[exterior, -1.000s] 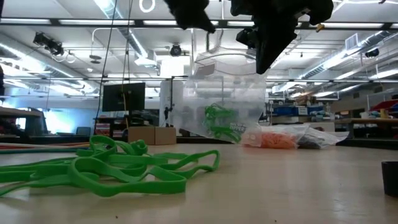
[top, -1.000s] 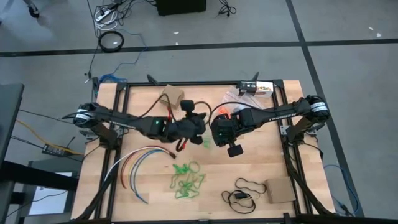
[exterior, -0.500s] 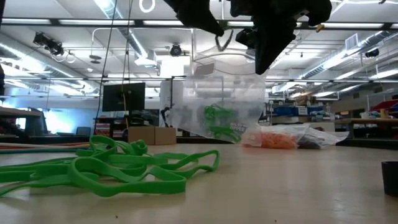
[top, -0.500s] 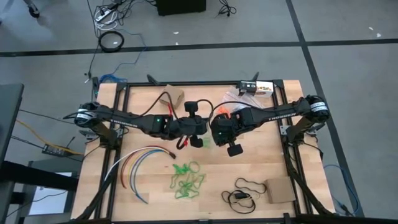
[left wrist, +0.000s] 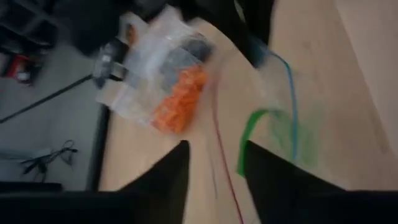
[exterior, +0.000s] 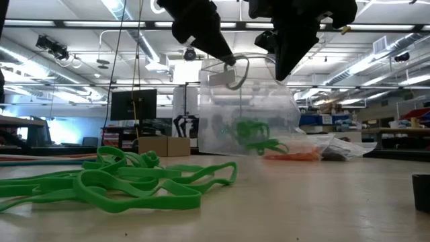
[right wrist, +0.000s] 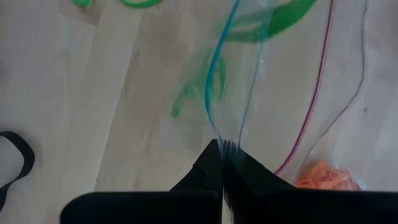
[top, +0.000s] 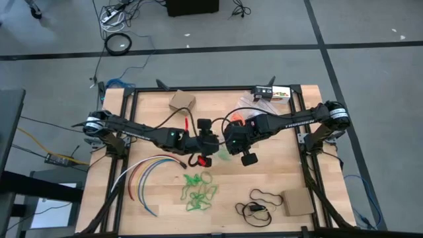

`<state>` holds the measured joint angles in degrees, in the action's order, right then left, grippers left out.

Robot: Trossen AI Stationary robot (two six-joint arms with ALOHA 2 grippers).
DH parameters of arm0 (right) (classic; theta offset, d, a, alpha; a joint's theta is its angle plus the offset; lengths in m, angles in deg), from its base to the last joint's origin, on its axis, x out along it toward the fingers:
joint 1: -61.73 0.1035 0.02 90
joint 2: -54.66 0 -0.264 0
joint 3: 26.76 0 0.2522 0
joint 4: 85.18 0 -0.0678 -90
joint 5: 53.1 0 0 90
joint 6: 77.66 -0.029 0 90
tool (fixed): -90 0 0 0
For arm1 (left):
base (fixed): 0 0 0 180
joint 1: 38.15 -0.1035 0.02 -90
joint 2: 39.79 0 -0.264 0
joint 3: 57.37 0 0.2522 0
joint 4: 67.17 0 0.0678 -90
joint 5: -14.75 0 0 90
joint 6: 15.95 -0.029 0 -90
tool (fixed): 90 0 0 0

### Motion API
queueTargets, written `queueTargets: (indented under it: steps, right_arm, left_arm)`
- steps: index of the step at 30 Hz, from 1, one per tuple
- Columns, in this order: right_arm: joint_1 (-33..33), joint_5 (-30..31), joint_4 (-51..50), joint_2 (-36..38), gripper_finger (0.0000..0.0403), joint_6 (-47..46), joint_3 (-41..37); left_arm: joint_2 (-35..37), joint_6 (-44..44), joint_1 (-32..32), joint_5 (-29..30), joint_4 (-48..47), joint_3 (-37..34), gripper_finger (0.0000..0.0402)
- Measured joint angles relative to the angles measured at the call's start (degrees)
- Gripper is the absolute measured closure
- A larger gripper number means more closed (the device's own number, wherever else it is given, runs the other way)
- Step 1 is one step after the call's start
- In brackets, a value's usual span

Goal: Sort rubber bands
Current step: Put the green rubber band into the transparent zip bag

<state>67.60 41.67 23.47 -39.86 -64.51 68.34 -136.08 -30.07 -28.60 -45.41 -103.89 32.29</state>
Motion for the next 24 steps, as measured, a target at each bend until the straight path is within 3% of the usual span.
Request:
queueTargets:
  steps: [4,10,18,24]
  right_arm:
    - [0.0,0.02,-0.08,0.0,0.0403,-0.04,-0.02]
    - [-0.04,0.02,-0.01,0.0,0.0403,0.34,-0.02]
    - [-0.13,0.03,-0.12,0.0,0.0403,0.42,-0.02]
    - [-0.11,0.02,-0.11,0.0,0.0403,0.46,-0.02]
  left_arm:
    - [3.13,2.53,1.51,3.96,-1.18,0.08,0.0181]
    - [7.32,6.76,2.88,1.87,-3.51,0.09,0.0123]
    - [8.27,14.29,3.83,-6.56,-14.02,-0.47,0.0121]
    - [7.9,19.58,6.89,-15.81,-5.11,-9.45,0.0143]
